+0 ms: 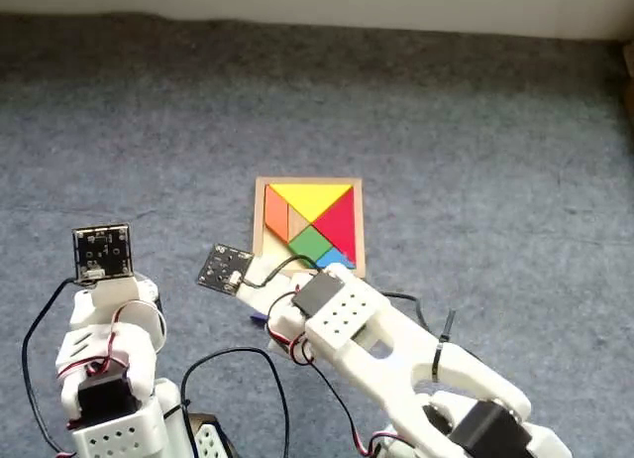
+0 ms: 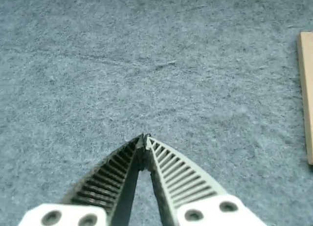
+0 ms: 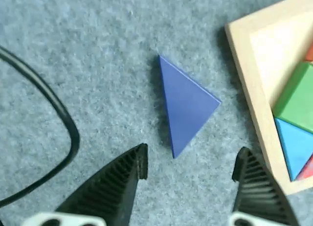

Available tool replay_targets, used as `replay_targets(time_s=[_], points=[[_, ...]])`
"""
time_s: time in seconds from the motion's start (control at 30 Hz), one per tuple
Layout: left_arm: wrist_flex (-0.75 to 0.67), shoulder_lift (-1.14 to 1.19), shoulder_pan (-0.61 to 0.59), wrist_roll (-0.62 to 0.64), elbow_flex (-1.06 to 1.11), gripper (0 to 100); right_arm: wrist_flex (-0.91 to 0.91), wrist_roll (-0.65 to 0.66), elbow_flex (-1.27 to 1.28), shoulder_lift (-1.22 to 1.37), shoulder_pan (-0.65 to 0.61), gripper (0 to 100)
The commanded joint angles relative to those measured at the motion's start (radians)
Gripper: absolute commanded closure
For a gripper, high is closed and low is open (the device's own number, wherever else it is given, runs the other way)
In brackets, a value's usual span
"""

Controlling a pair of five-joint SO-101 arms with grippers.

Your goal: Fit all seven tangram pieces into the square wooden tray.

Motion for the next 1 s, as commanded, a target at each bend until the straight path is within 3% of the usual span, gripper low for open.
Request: replay_targets(time_s=[0.0,0.37,0.53,0.97], points=[[-0.044,-0.039,-0.081,-0.006,-0.002,97,-0.062,0.009,-0.051,0.039,-0.01,71.7],[-0.06,-0.039,-0.104,-0.006,-0.001,97,-0.068,0.08,-0.128,0.067,-0.008,71.2],[-0.06,-0.039,-0.104,-0.006,-0.001,97,-0.068,0.08,-0.18,0.191,-0.008,62.3],[-0.057,-0.039,-0.102,-0.006,-0.001,97,-0.068,0.08,-0.285,0.423,-0.008,66.2]])
